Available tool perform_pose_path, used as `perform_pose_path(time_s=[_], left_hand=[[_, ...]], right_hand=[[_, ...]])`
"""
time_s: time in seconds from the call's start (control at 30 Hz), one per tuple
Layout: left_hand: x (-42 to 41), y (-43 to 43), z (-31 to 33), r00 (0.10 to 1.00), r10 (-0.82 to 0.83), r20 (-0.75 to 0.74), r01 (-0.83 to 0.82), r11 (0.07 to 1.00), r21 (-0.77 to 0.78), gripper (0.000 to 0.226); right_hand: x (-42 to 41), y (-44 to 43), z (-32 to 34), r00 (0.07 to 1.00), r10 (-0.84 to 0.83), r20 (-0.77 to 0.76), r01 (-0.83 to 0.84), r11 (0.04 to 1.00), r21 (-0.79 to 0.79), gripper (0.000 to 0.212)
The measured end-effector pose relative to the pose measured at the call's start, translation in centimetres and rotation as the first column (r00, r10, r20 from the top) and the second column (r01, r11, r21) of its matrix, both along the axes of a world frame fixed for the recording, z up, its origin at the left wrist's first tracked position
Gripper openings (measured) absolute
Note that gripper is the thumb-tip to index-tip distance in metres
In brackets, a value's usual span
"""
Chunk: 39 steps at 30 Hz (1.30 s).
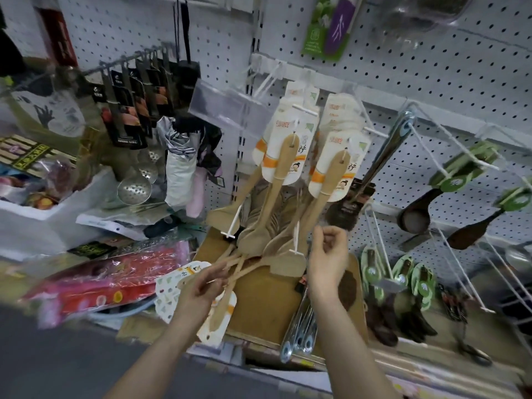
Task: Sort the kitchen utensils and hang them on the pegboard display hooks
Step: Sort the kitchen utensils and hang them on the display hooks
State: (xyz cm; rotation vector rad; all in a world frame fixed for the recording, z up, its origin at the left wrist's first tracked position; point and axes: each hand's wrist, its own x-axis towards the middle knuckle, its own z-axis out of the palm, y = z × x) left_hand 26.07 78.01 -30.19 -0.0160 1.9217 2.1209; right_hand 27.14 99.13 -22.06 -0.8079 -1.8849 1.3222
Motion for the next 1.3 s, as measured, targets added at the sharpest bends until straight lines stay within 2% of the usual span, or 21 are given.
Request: perform_pose_path(time_s=[0.13,0.27,0.43,0.6,0.73,0.9,1.0,1.1,1.2,1.3], left_hand=[[-0.1,-2.5,-2.0,0.999,-0.012,0.032,0.014,0.999,-0.041,0.034],[-0.6,-4.3,-4.5,0.997,-0.047,0.058,0.054,0.992,-0.112,0.032],[-2.6,-4.7,-6.3,0.99,-0.139,0.036,0.143,0.946,-0.29,0.032],[-7.0,-3.4,-8.4,0.958,-0.285,0.006,0.243,0.807,-0.539,0.045],[-11.1,-1.2,-9.6,0.896,-0.444,-0.032,0.291,0.638,-0.713,0.05],[-15.7,0.9,-14.1,0.823,-0.561,0.09,0.367,0.404,-0.838,0.04],[-16.9,1.7,-15.8,0.781,-0.611,0.128,0.358,0.27,-0.894,0.037],[-17.4,2.4,-16.6,0.77,-0.625,0.133,0.29,0.157,-0.944,0.034],[-17.5,2.9,-16.5,0.789,-0.598,0.141,0.312,0.192,-0.931,0.034],[-17.2,2.8,-16.5,0.797,-0.567,0.208,0.403,0.243,-0.882,0.033]], right_hand=[[2.4,-3.9,-3.2,0.998,0.046,0.04,-0.045,0.999,-0.019,0.015],[3.3,-6.7,-7.7,0.959,0.193,0.207,-0.179,0.98,-0.087,0.021],[2.3,-7.9,-12.4,0.832,0.324,0.451,-0.28,0.946,-0.164,0.017],[-0.9,-7.7,-15.2,0.69,0.427,0.584,-0.357,0.903,-0.238,0.033],[-4.1,-7.3,-17.7,0.642,0.48,0.598,-0.36,0.877,-0.318,0.035],[-7.5,-7.0,-21.4,0.618,0.497,0.609,-0.317,0.867,-0.386,0.034],[-8.6,-6.8,-22.6,0.653,0.478,0.588,-0.284,0.874,-0.395,0.031],[-9.4,-6.6,-24.1,0.738,0.451,0.503,-0.235,0.87,-0.434,0.011],[-9.9,-7.0,-25.6,0.784,0.453,0.424,-0.112,0.775,-0.622,0.018],[-9.8,-7.0,-26.7,0.784,0.476,0.398,-0.061,0.697,-0.715,0.023]])
